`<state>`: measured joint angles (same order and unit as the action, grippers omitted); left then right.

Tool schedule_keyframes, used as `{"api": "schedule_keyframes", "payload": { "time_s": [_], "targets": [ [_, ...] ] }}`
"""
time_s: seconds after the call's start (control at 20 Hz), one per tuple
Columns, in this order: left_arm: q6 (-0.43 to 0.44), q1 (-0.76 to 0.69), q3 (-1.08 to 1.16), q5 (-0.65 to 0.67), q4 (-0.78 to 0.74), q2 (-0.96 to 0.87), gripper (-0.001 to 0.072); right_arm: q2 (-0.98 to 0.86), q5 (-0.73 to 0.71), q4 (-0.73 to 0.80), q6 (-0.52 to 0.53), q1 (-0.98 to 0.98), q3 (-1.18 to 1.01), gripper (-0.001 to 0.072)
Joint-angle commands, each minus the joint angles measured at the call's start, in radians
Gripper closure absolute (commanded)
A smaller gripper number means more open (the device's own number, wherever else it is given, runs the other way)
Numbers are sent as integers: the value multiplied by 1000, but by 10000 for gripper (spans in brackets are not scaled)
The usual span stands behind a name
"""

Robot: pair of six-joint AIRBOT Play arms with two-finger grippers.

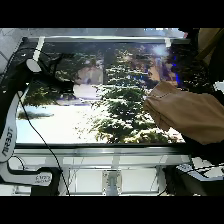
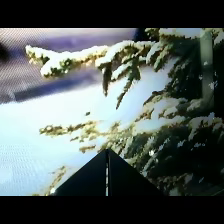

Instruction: Fold the clothes and pants, and hang the long-sleeved shirts on hangers.

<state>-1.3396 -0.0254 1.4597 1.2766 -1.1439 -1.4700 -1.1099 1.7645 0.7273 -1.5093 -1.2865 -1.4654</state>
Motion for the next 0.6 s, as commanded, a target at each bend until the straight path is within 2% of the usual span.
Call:
{"api": "schedule_keyframes", "payload": {
  "time_s": [0.0,0.05,0.1,0.15,0.3,0.4,0.55],
  "targets": [
    [-20,0,1,-122,0,142,698,76,-125,-365,145,207,-32,589],
    [-32,0,1,-160,0,200,699,99,-131,-319,198,340,-32,632],
    [-50,0,1,-185,0,262,698,116,-146,-219,230,494,-32,633],
    [-53,0,1,-192,0,317,699,121,-162,-107,228,634,-32,679],
    [-53,0,1,-183,0,449,699,106,-164,137,217,1018,-32,679],
    [-53,0,1,-180,0,500,699,104,-188,222,218,1194,-32,678],
    [-52,0,1,-146,0,526,698,105,-207,274,216,1334,-32,678]
  ]
}}
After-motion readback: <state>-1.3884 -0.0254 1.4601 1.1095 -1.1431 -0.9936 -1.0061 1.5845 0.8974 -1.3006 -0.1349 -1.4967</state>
